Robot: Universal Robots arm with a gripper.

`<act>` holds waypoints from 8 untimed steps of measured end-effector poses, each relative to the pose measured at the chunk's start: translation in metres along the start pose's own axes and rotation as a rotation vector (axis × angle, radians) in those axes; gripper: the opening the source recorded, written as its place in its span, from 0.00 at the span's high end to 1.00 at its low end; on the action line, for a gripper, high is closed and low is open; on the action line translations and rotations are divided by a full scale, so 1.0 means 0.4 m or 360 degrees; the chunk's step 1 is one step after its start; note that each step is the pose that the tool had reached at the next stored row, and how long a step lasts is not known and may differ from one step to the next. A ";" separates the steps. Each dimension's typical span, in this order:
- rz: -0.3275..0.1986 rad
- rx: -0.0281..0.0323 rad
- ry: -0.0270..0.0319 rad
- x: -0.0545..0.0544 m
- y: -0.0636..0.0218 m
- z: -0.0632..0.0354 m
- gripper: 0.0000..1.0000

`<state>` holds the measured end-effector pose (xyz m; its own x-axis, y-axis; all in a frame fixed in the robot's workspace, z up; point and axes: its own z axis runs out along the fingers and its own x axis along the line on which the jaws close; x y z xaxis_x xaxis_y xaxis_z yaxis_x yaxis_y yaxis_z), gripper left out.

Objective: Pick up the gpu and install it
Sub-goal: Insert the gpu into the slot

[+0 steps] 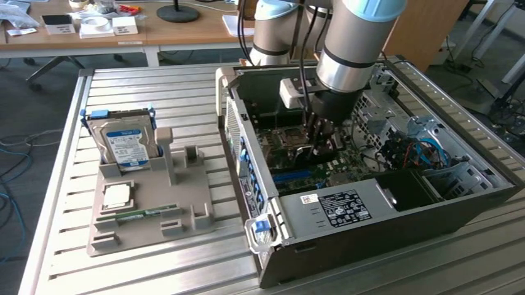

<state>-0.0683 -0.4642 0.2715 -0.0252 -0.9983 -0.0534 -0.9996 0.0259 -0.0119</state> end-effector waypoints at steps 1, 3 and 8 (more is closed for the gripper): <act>0.0000 -0.00001 0.00001 0.000 0.001 0.000 0.73; 0.0000 0.00000 0.00000 0.000 0.004 0.000 0.73; 0.0000 0.00000 0.00001 0.000 0.009 0.001 0.73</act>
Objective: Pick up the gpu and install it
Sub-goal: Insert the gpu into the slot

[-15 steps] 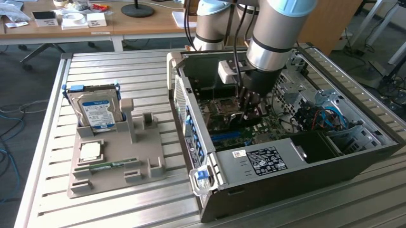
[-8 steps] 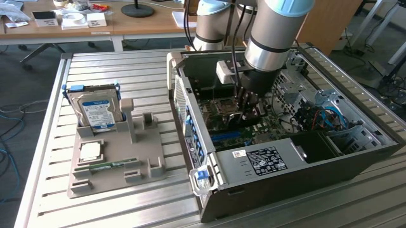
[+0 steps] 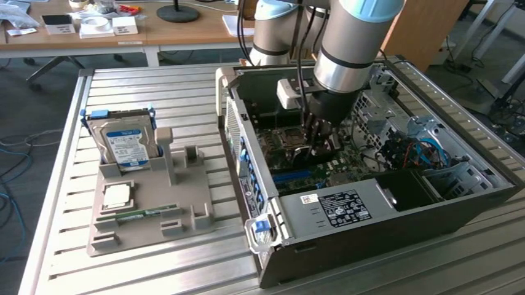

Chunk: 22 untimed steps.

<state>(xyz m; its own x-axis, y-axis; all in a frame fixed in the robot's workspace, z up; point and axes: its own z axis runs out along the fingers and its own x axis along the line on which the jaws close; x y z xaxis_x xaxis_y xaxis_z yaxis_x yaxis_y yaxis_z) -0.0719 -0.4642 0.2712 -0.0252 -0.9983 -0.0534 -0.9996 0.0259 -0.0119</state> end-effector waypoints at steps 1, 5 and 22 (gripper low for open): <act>0.0000 -0.00001 0.00001 0.000 0.000 0.000 0.73; 0.0000 0.00000 0.00001 0.001 0.001 0.000 0.73; 0.0000 0.00000 0.00000 0.002 0.010 0.007 0.73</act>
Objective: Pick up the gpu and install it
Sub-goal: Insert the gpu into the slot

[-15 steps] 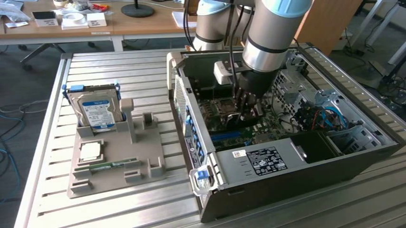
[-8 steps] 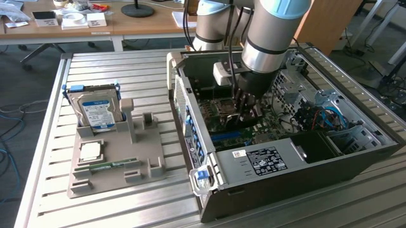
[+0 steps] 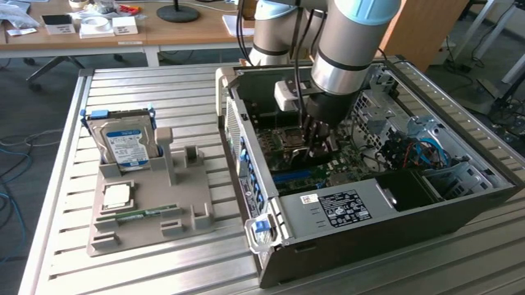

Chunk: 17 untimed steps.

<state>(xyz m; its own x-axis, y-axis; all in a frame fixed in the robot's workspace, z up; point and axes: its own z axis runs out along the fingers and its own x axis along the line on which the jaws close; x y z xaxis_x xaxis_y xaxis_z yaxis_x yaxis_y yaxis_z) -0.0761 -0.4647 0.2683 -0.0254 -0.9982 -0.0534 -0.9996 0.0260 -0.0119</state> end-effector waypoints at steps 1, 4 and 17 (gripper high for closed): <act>0.0000 0.00000 0.00001 0.000 0.001 0.000 0.73; 0.0000 0.00000 0.00001 0.000 0.004 0.003 0.73; 0.0000 -0.00002 0.00005 0.001 0.008 0.019 0.73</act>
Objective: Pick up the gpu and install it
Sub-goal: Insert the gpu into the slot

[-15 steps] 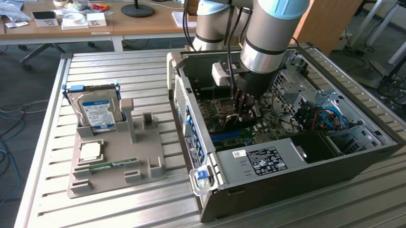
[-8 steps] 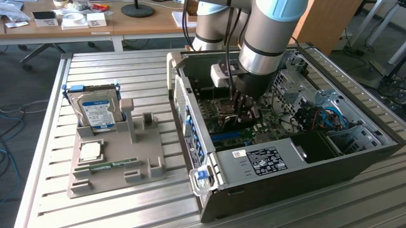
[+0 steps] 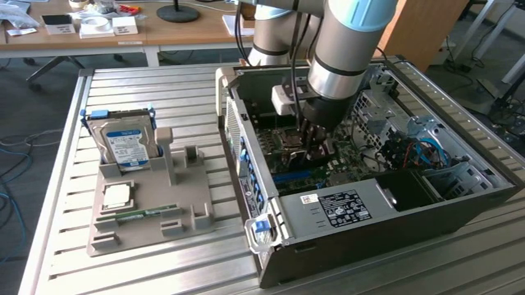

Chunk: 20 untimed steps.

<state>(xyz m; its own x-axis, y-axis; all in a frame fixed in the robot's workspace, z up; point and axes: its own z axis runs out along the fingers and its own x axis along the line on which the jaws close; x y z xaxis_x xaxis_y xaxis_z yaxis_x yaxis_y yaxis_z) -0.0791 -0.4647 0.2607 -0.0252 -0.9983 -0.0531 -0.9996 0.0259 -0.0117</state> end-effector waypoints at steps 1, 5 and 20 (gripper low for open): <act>0.0000 -0.00001 0.00001 0.000 0.000 0.001 0.73; 0.0000 0.00002 -0.00004 0.000 0.000 0.004 0.73; 0.0000 0.00001 -0.00003 0.001 0.004 0.011 0.73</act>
<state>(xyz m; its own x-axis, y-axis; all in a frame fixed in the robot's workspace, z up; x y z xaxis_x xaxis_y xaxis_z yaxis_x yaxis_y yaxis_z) -0.0807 -0.4647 0.2563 -0.0253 -0.9983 -0.0533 -0.9996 0.0260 -0.0118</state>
